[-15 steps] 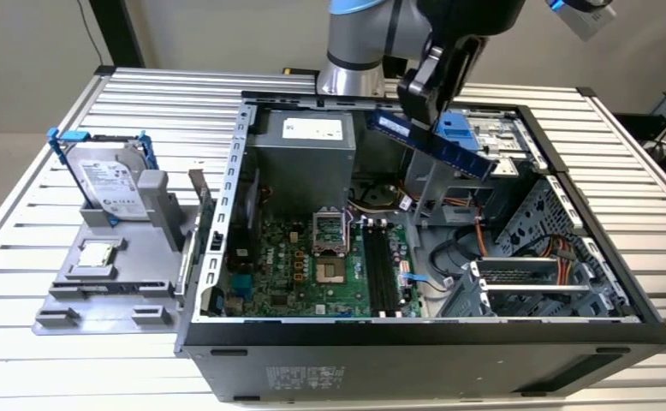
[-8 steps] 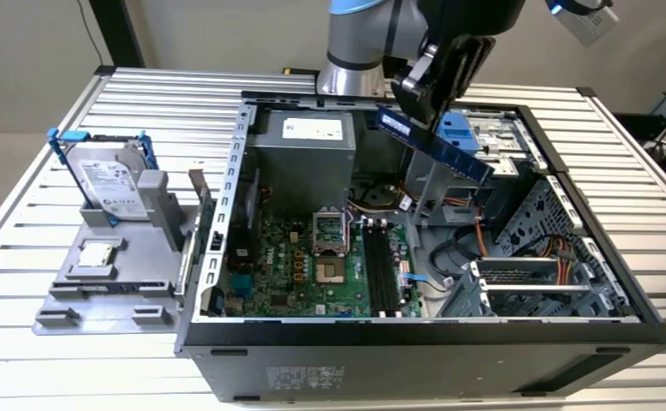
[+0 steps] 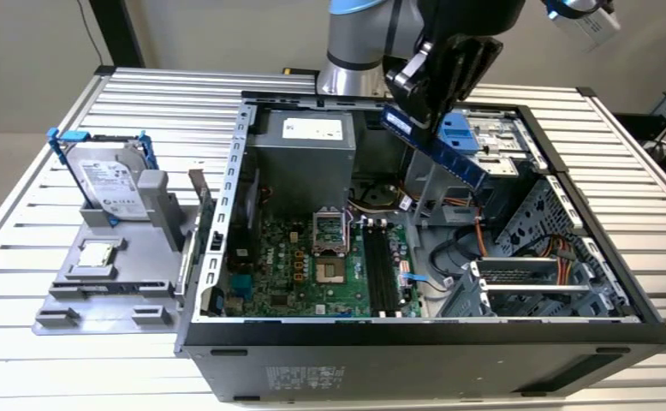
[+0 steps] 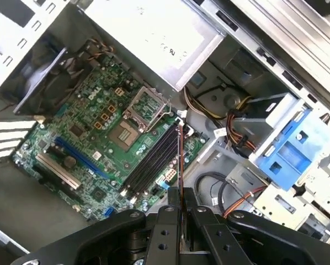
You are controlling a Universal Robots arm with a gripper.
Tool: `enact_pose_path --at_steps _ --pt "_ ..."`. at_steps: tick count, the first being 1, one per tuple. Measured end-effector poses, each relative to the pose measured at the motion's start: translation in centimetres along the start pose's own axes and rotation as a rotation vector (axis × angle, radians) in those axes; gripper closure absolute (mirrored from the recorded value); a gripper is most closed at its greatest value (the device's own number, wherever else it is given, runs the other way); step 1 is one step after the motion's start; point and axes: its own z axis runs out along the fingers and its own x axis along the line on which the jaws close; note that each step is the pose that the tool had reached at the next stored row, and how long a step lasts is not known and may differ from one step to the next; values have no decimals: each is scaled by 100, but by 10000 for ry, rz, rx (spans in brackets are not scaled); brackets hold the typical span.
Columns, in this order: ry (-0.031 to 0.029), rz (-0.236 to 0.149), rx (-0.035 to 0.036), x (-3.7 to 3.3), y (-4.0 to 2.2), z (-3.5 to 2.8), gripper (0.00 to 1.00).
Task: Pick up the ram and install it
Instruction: 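Insert the ram into the slot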
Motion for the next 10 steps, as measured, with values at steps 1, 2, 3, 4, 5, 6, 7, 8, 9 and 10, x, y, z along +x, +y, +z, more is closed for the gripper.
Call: enact_pose_path --at_steps 1,2,3,4,5,6,7,8,9,10 --pt "-4 182 6 0 0 0 100" --pt "-8 344 12 0 0 1 100" --pt "-12 517 17 0 0 2 100" --pt "-16 708 24 0 0 2 100" --pt "-21 871 30 0 0 3 100" --pt "-25 1055 36 0 0 4 100" --pt "-29 1229 42 0 0 5 100" --pt "-33 1393 47 0 0 7 100" --pt "-36 1567 54 0 0 8 100" --pt "-41 1741 59 0 0 11 100"
